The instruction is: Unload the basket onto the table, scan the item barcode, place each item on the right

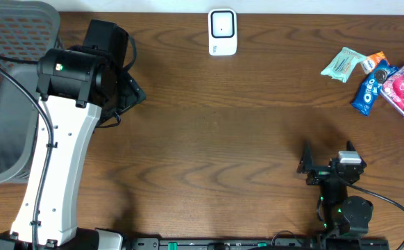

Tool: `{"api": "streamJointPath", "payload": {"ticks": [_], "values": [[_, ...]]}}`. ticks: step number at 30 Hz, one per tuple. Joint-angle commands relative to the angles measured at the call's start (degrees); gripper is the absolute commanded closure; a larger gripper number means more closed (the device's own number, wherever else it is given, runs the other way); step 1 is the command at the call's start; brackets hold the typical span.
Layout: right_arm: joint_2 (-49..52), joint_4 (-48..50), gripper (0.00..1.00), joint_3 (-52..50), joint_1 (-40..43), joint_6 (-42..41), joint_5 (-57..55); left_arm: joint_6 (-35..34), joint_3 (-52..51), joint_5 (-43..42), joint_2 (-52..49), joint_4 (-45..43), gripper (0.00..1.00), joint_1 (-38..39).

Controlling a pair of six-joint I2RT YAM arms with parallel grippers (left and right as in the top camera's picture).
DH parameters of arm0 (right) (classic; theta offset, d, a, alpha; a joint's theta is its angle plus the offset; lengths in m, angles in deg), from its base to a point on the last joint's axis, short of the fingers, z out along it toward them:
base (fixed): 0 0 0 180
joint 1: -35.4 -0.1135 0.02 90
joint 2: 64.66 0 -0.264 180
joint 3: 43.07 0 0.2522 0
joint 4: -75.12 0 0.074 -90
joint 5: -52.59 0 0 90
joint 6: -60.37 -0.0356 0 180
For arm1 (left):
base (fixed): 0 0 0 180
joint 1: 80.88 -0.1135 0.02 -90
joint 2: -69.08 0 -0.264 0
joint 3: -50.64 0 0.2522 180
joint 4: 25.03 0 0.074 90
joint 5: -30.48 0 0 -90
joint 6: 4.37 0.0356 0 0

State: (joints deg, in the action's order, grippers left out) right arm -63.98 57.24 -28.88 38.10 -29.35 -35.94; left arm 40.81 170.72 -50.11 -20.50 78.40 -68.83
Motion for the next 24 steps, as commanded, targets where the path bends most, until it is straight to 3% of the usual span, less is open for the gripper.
{"api": "streamJointPath", "payload": {"ticks": [1,24], "values": [[-0.4,-0.4,0.01,-0.1,-0.5,0.7,-0.3,-0.3,0.0,1.2,0.0,0.2,0.02,-0.2],[-0.4,-0.1,0.01,-0.1,-0.6,-3.3,1.4,-0.3,0.0,1.2,0.0,0.2,0.02,-0.2]]}}
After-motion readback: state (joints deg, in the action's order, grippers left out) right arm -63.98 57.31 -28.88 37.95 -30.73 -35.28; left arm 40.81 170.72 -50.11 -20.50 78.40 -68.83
